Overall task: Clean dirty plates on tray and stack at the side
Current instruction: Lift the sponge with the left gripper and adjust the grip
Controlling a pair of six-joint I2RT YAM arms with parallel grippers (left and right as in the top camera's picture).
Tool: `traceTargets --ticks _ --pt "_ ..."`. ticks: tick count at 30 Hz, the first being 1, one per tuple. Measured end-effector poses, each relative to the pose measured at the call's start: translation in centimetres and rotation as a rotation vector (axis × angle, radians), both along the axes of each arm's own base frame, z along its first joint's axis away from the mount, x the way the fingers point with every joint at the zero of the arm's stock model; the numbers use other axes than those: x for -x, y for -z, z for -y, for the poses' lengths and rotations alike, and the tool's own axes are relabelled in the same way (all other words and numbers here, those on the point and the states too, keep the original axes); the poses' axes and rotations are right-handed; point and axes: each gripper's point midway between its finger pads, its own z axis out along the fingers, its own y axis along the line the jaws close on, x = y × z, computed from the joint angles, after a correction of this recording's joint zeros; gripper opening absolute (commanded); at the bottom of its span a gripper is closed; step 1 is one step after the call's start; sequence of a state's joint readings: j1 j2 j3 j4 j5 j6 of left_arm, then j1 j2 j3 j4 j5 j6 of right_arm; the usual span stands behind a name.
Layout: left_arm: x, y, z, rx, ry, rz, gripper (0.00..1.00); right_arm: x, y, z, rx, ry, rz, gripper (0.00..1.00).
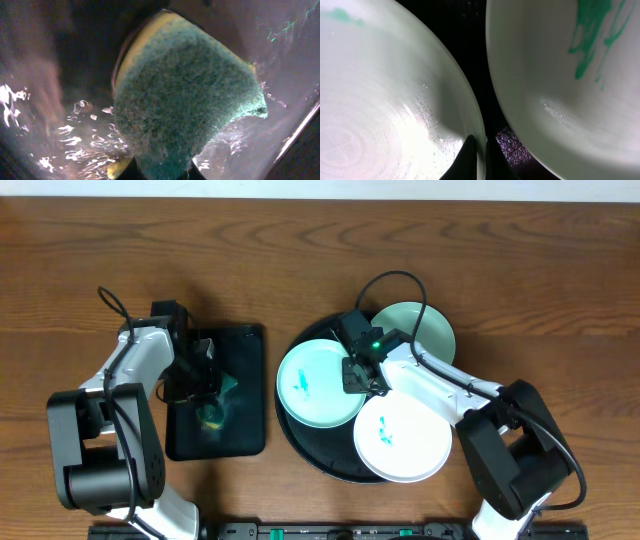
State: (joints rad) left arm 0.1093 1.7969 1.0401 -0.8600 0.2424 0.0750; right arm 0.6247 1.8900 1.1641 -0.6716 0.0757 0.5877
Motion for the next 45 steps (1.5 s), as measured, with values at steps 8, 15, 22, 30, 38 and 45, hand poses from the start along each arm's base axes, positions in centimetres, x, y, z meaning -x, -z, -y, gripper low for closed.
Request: traceTargets --ticks 8,15,22,30,38,45 --pt "-0.1 0.0 0.0 -0.003 -0.007 0.003 0.75 0.0 0.0 0.0 0.000 0.000 0.000 0.01" --pt "-0.1 0.0 -0.2 -0.012 -0.030 -0.002 0.75 0.0 0.0 0.0 0.000 0.000 0.000 0.01" --pt "-0.2 -0.8 -0.2 -0.015 -0.033 0.022 0.74 0.0 0.0 0.0 0.000 0.000 0.000 0.01" --pt "-0.4 -3.7 -0.2 -0.024 -0.041 0.103 0.66 0.0 0.0 0.0 0.000 0.000 0.000 0.02" --pt "-0.5 -3.7 -0.2 -0.023 -0.041 0.102 0.65 0.0 0.0 0.0 0.000 0.000 0.000 0.02" --pt "-0.1 -1.6 -0.2 -0.016 -0.044 0.032 0.56 0.0 0.0 0.0 0.000 0.000 0.000 0.01"
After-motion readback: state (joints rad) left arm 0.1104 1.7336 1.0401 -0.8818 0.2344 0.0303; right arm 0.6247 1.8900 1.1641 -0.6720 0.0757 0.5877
